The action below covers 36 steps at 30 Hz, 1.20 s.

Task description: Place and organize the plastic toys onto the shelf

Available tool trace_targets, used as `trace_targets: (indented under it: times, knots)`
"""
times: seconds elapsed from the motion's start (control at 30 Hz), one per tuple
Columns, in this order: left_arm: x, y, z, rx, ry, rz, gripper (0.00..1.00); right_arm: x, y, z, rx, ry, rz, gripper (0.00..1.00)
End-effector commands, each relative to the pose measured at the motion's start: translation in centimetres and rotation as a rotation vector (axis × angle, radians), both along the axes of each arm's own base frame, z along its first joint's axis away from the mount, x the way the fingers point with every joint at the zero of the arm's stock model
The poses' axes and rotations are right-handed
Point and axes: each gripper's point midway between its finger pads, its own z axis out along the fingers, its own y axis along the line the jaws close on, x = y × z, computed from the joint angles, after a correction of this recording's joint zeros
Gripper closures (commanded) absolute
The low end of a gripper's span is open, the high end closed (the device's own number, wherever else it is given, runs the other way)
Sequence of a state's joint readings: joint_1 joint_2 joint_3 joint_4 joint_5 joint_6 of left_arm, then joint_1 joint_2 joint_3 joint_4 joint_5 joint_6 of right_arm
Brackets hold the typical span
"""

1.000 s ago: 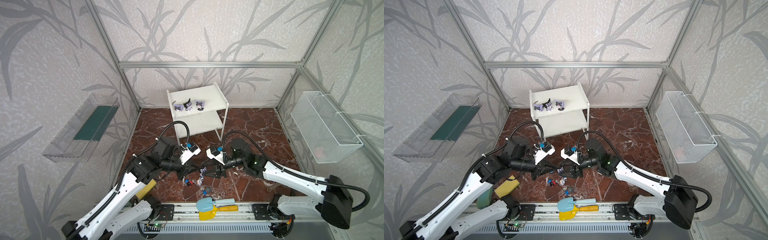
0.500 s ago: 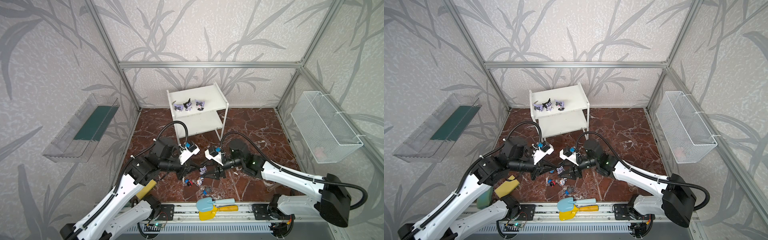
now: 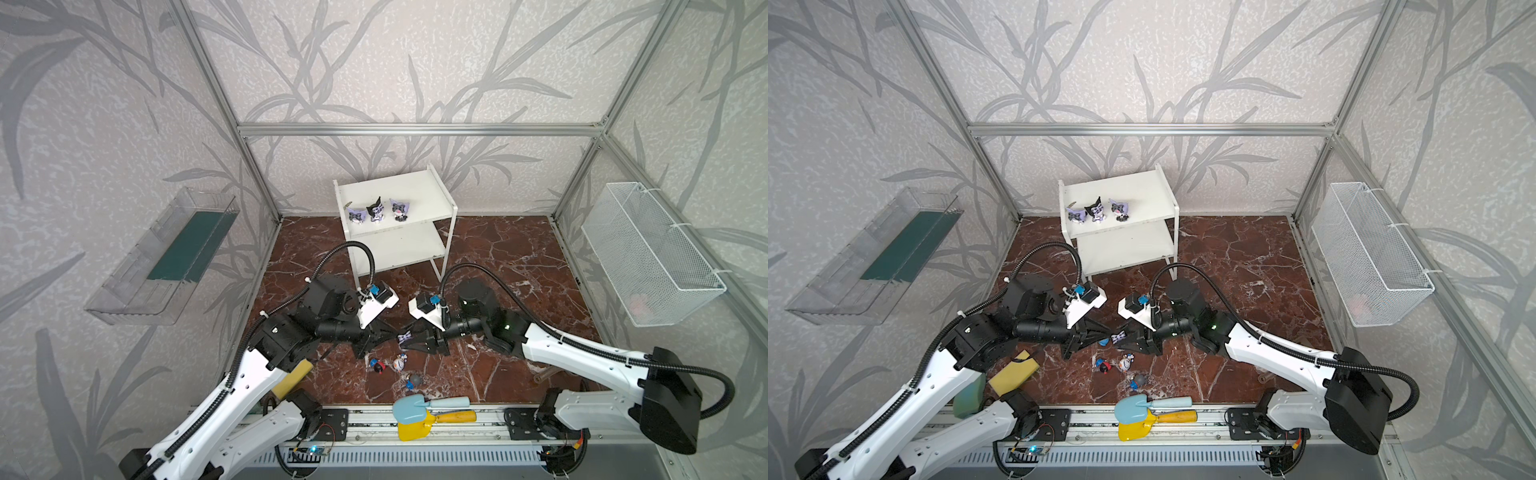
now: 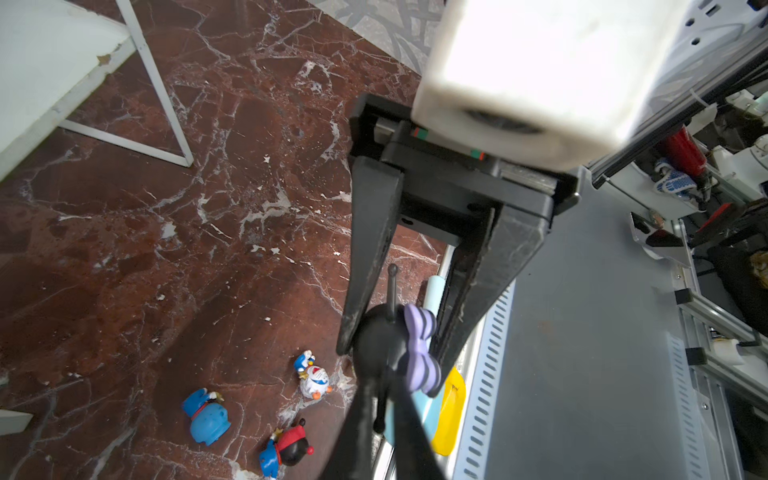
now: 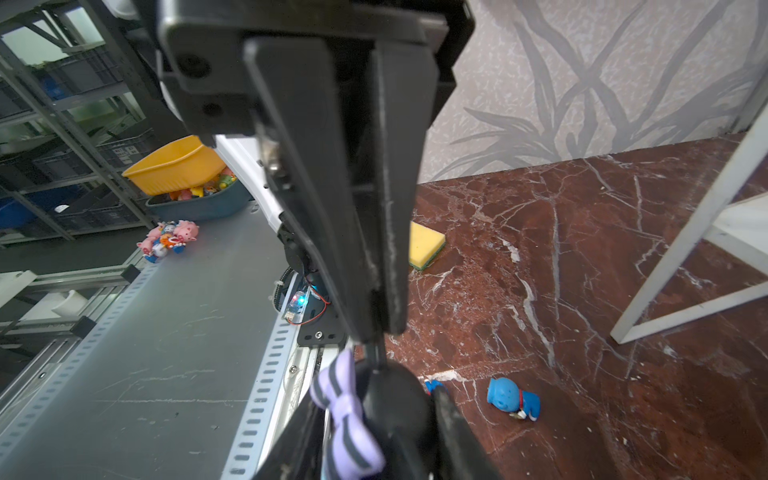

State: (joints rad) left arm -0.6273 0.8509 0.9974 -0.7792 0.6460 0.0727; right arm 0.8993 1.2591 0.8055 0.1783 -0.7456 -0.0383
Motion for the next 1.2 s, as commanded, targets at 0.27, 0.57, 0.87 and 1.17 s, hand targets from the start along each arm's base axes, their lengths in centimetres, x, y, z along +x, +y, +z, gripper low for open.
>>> trace_targets:
  times: [0.27, 0.57, 0.87, 1.17]
  knots:
    - [2.6, 2.5, 3.2, -0.011, -0.218, 0.200, 0.08, 7.8, -1.9, 8.3, 0.107, -0.211, -0.274, 0.71]
    - [4.9, 2.7, 5.5, -0.004, -0.314, 0.266, 0.01, 15.8, -4.1, 14.2, 0.104, -0.340, -0.471, 0.71]
    - [5.5, 2.4, 7.1, -0.019, -0.356, 0.264, 0.01, 22.5, -6.0, 17.6, 0.088, -0.437, -0.563, 0.71]
    - [6.7, 2.4, 9.1, -0.030, -0.398, 0.304, 0.01, 26.2, -6.6, 17.1, 0.056, -0.433, -0.580, 0.71]
